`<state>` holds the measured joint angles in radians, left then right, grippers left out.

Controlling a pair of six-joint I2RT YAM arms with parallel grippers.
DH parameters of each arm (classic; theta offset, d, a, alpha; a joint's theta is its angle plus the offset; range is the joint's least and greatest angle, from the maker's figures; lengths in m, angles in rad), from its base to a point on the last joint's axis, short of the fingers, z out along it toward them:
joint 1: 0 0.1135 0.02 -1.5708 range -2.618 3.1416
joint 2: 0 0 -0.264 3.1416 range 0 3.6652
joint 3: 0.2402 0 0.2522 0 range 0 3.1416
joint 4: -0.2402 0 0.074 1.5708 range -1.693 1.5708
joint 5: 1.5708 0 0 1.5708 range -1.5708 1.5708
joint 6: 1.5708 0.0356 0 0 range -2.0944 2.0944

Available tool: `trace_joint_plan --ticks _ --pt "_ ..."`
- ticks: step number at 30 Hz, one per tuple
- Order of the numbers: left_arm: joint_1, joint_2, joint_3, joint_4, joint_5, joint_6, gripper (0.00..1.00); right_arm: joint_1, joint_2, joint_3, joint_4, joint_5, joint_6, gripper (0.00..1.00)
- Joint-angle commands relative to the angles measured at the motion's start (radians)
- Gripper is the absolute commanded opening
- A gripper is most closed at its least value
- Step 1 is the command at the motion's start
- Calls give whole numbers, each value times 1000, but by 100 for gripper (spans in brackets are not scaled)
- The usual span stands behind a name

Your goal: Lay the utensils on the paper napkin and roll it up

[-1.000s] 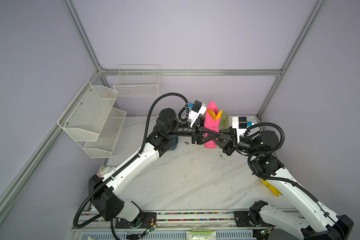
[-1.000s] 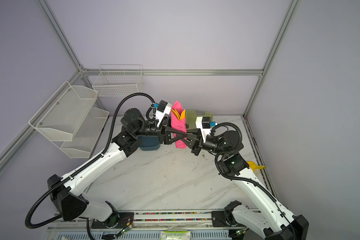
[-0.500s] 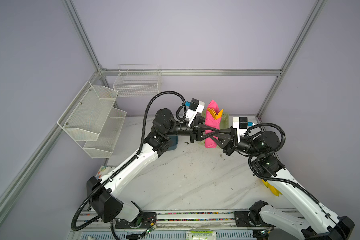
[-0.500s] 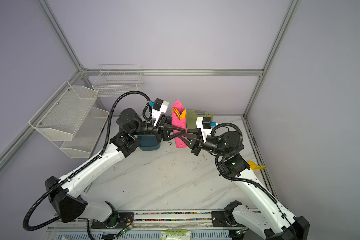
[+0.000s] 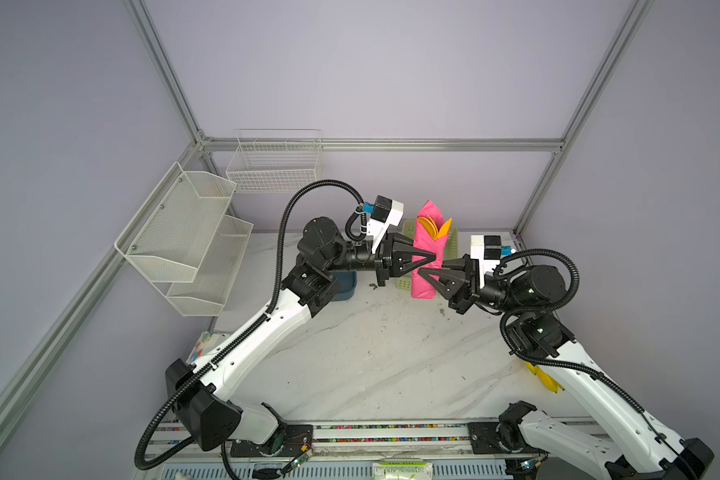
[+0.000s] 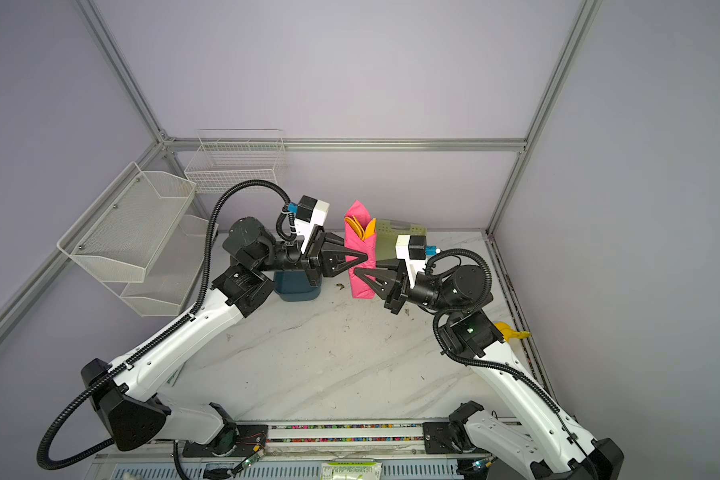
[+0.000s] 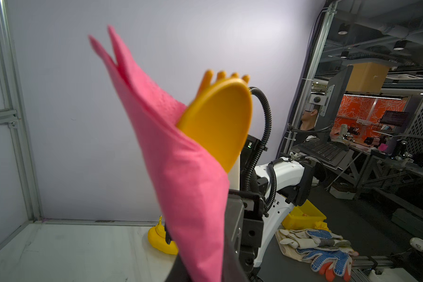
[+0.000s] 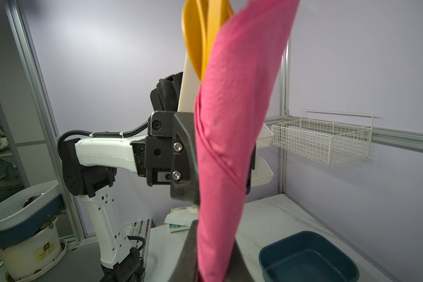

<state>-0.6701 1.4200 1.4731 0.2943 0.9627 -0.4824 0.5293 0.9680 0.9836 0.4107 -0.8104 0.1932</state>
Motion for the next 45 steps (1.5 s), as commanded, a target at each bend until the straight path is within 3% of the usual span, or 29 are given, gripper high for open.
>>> trace_joint_plan --ticks 1,8,16,21,30,34,41,45 --pt "-5 -56 19 12 -21 -7 6 -8 -1 0 -25 34 -39 20" --pt "-4 -85 -8 -11 -104 36 3 -7 -19 -26 -58 10 -28 41" --pt "-3 -96 -22 2 -139 38 3 -8 -32 -82 -37 -38 -8 43" --pt "-3 -102 -29 3 -158 36 2 -7 -27 -89 -20 -47 -11 36" --pt "4 -117 -47 -15 -230 44 1 -7 -27 -81 -21 -23 -39 0" --pt "5 -122 -57 0 -240 38 1 -7 -26 -82 -25 -22 -41 0" --pt "12 -123 -65 0 -232 35 1 -7 -58 -65 -67 69 -45 37" --pt "12 -125 -71 6 -236 31 1 -5 -65 -25 -115 100 -38 42"
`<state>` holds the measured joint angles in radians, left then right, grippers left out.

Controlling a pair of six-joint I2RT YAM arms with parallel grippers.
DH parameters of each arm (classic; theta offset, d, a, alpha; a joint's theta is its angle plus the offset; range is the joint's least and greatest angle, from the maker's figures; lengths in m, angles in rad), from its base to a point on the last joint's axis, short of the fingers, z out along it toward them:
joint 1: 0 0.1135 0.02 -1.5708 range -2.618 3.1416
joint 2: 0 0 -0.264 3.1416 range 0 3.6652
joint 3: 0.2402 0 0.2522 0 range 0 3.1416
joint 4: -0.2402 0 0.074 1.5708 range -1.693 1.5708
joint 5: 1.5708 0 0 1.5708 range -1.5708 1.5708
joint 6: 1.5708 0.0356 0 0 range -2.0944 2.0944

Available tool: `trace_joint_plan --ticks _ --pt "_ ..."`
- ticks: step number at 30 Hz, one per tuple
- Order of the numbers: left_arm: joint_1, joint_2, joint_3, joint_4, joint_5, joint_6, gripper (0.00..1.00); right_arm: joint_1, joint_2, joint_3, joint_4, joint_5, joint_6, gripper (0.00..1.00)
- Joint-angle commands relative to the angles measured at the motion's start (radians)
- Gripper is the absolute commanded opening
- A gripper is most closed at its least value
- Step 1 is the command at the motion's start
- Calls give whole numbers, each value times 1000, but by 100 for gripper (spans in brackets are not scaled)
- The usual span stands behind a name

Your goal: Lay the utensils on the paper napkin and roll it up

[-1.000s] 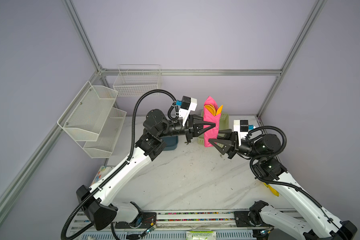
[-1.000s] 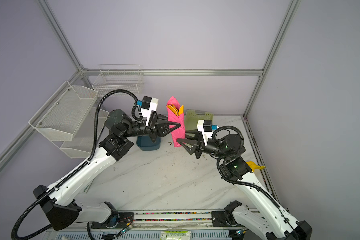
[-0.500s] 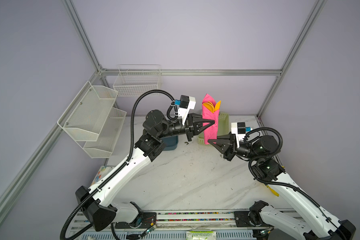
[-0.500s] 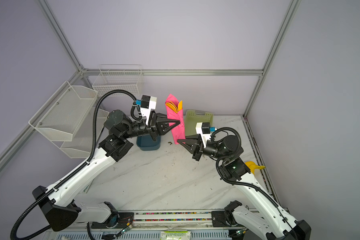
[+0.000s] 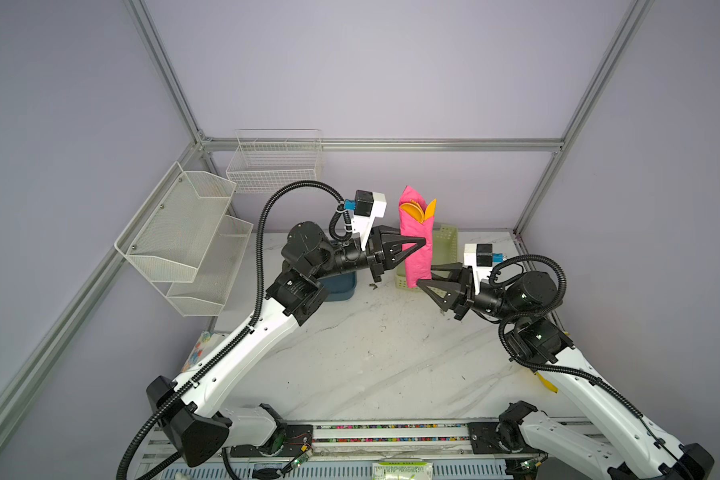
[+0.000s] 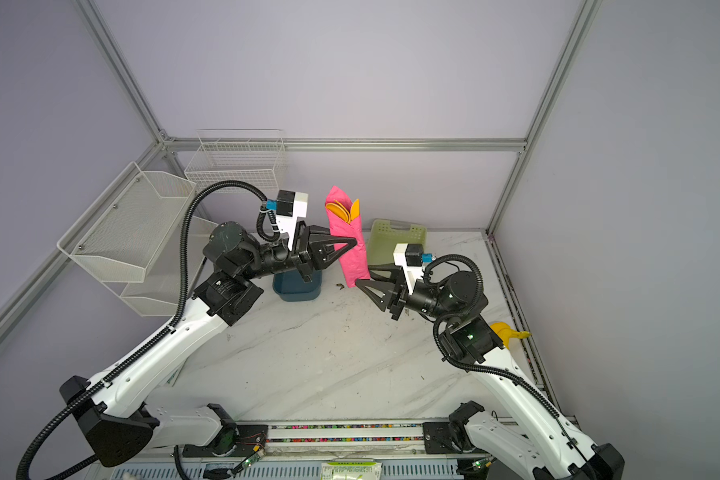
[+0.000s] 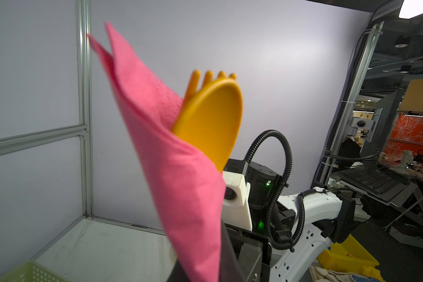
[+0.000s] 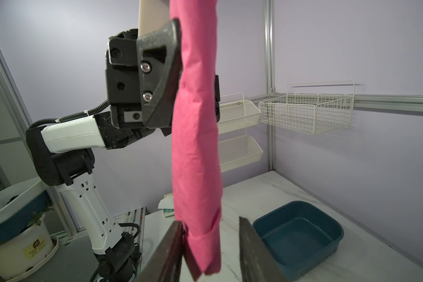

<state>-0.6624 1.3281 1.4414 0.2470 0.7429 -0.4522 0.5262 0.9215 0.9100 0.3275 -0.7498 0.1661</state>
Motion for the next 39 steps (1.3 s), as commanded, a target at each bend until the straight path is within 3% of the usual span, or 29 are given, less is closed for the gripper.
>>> trace_joint_plan --ticks 1,15,29,39 --pt "4 -33 -39 54 -16 1 1 -4 -19 59 -44 39 -7 42" --pt "7 -29 -34 50 9 -2 1 -4 -9 155 -110 37 -14 42" --pt "7 -25 -31 57 25 -11 1 -4 23 199 -115 19 5 30" --pt "8 -21 -28 57 25 -14 1 -4 41 193 -78 -25 32 29"
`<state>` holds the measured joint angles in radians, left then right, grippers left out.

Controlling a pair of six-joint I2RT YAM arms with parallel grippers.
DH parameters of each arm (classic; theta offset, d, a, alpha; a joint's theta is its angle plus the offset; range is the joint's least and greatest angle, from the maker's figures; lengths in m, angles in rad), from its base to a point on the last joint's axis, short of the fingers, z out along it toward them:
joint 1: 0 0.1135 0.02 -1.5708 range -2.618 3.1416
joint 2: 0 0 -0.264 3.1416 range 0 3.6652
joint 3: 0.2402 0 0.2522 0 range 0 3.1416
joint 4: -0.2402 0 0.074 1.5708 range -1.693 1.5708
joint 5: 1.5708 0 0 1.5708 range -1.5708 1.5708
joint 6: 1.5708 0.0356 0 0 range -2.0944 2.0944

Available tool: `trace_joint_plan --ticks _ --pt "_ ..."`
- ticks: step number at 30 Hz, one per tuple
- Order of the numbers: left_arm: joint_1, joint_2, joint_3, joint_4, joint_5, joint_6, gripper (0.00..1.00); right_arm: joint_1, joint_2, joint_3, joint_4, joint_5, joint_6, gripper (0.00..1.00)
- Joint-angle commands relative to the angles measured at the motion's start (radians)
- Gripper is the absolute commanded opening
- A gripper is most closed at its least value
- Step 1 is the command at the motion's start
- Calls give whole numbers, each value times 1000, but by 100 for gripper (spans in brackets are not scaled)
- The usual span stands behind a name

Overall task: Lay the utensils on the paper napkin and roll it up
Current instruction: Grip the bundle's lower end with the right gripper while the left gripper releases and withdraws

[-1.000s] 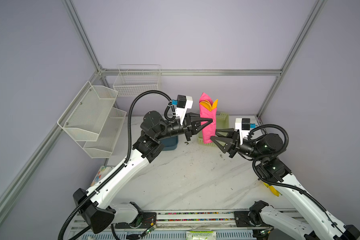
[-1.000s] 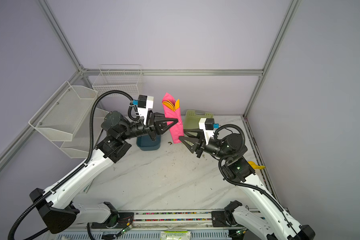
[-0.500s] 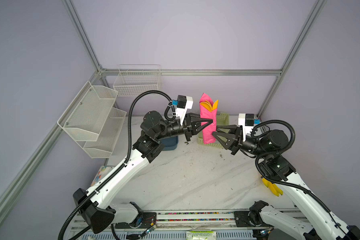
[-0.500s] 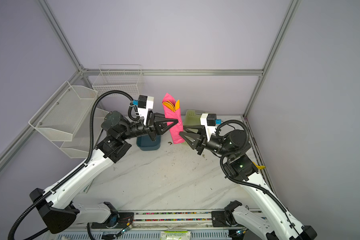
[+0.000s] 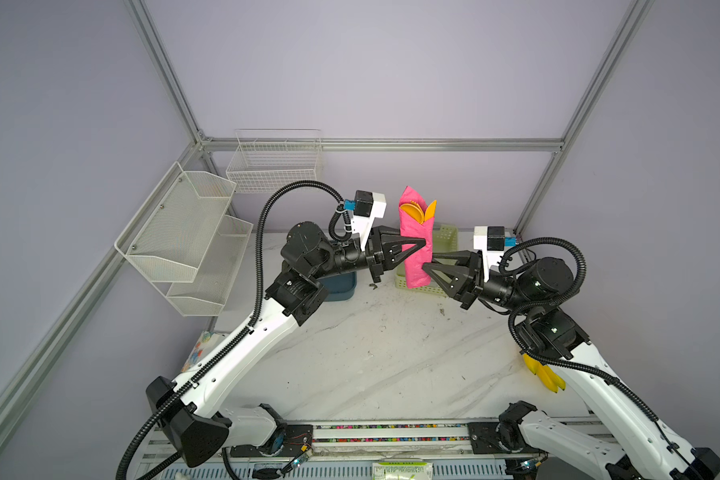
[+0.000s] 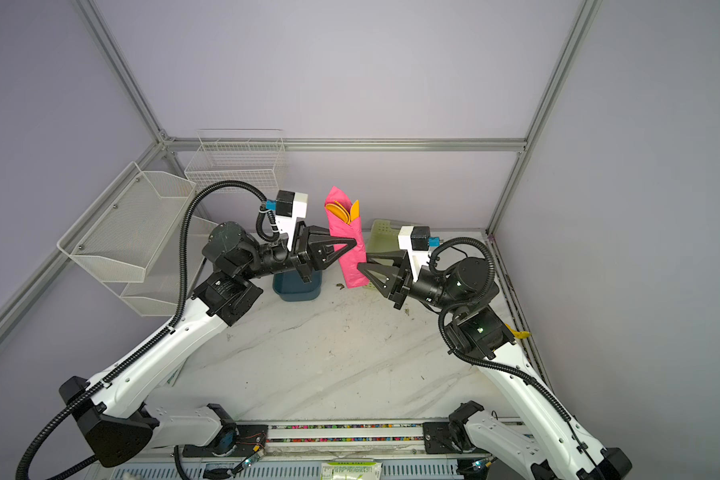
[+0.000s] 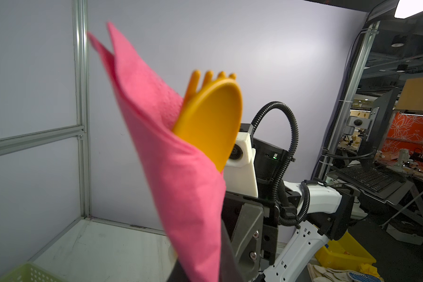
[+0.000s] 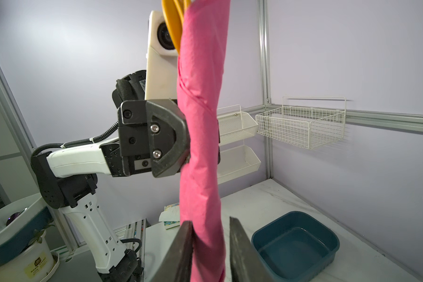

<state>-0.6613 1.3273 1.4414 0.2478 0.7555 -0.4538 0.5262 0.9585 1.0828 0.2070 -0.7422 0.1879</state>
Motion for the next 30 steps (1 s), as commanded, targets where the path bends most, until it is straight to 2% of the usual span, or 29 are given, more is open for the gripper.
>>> trace_joint_plan --ticks 1,6,13,18,21,25,30 --pt "6 -20 -28 57 13 -13 1 -4 4 22 43 -32 11 29" --pt "6 -20 -30 57 11 -13 1 -4 2 18 51 -34 11 26" --pt "6 -22 -30 53 7 -13 2 -5 5 21 48 -28 10 12" --pt "6 -28 -34 42 -12 -7 10 -5 3 26 42 -24 8 0" --pt "7 -33 -36 34 -22 -3 13 -5 5 29 25 -20 -4 0" --pt "9 -46 -45 15 -51 11 25 -5 5 34 17 -8 -16 0" --pt "24 -79 -62 -39 -108 32 34 -5 8 35 1 22 -24 0"
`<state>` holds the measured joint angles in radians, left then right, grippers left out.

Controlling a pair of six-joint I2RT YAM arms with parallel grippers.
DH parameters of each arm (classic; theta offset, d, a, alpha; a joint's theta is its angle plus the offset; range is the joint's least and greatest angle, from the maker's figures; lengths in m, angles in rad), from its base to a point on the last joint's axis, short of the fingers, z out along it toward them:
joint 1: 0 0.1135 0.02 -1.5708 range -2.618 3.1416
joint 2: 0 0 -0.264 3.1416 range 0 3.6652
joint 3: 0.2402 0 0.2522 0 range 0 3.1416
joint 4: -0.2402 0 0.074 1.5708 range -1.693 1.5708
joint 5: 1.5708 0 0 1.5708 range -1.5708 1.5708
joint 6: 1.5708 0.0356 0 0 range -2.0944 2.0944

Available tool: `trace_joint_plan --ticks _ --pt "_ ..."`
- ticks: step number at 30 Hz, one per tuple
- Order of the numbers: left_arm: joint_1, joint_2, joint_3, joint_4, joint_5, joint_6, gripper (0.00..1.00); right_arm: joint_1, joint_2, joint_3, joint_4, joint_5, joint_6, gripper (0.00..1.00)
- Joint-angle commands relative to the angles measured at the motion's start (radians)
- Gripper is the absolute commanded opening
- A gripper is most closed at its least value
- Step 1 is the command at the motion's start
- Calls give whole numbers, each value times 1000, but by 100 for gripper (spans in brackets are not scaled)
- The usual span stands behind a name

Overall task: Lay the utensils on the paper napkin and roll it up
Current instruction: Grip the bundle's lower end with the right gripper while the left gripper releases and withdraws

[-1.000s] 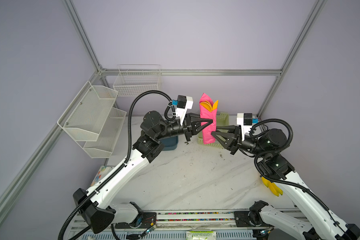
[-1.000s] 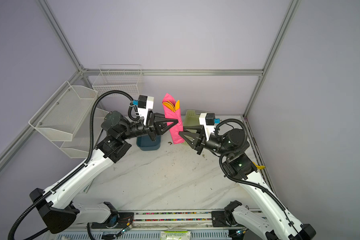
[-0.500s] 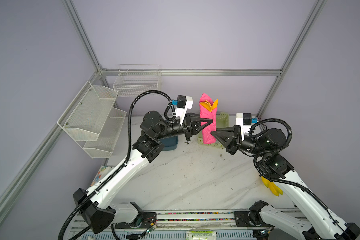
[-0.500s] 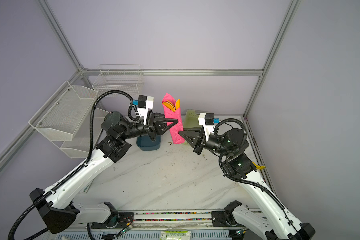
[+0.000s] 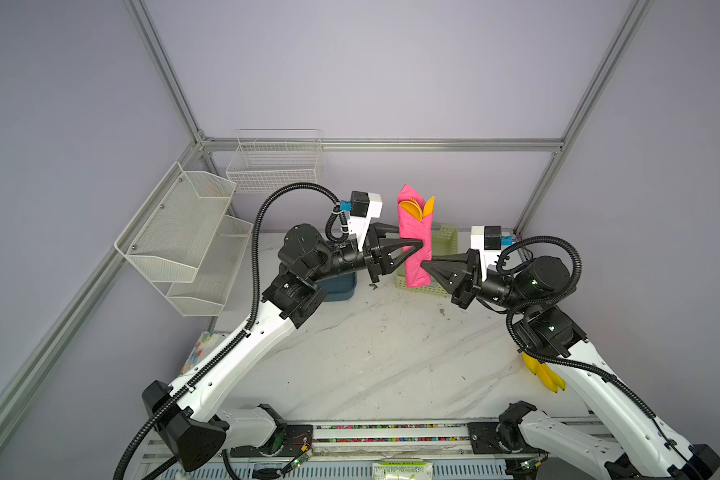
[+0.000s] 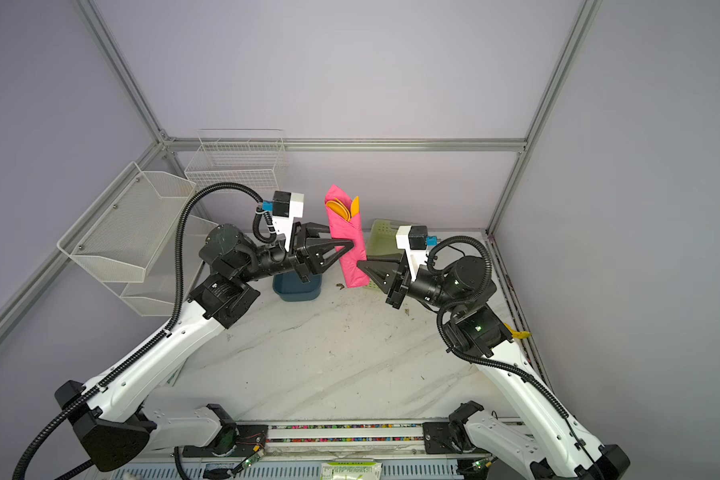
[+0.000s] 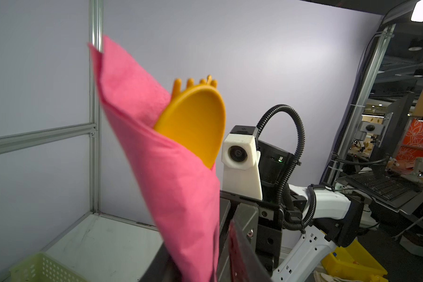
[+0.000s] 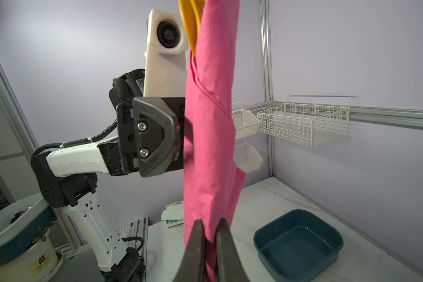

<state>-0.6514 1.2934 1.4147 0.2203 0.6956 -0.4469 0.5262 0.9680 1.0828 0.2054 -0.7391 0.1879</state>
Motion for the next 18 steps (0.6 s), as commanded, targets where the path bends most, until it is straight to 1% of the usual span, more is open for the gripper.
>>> trace_joint_plan --ticks 1,10,14,18 --pt "20 -56 -44 -22 -58 29 34 -4 0 38 1 21 -25 0" --pt "100 -173 -143 -84 -174 26 36 -5 42 46 -12 75 -39 0" --pt "138 -210 -178 -104 -201 13 35 -5 81 57 -25 108 -36 0" --pt "164 -224 -203 -110 -202 -9 35 -7 143 59 -26 125 -31 0"
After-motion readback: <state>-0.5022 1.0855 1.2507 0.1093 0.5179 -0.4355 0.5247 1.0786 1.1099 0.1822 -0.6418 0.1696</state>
